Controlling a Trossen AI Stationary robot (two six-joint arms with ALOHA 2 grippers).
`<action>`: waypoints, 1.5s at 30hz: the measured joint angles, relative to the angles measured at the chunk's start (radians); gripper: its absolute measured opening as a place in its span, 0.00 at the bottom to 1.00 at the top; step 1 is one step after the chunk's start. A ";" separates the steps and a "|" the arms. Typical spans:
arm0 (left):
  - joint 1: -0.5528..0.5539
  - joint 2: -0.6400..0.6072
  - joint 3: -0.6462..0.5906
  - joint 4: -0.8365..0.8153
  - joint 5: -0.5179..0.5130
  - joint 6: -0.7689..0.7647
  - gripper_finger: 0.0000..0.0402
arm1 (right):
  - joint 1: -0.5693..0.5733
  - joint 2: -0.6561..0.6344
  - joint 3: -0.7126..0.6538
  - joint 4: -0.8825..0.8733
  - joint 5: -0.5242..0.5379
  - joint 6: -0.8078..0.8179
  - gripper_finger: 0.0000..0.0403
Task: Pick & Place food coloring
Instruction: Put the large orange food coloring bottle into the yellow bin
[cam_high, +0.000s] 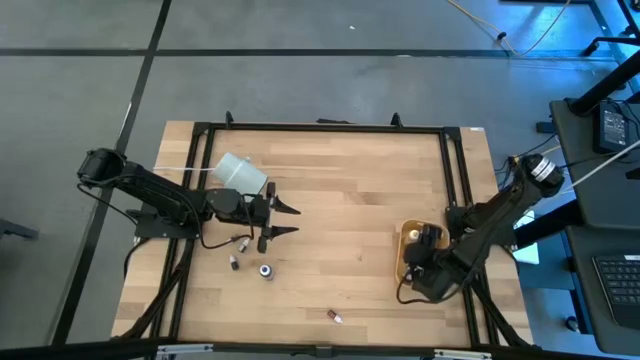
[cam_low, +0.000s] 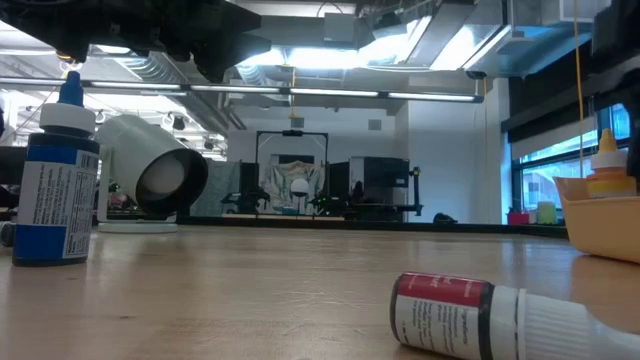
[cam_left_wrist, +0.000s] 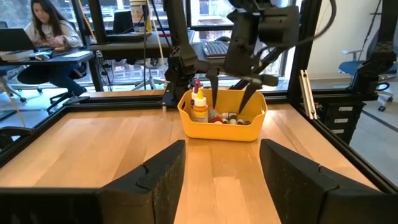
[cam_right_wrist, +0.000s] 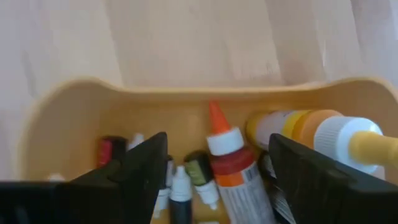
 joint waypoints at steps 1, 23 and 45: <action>0.000 0.000 0.000 -0.001 0.000 0.000 0.51 | -0.007 0.011 0.000 -0.007 -0.012 -0.015 0.68; 0.000 0.000 0.000 -0.007 -0.001 0.000 0.50 | -0.042 0.149 0.001 0.004 -0.032 -0.238 0.50; 0.000 0.000 0.000 -0.007 -0.001 0.000 0.51 | -0.071 0.235 0.001 0.007 -0.080 -0.325 0.38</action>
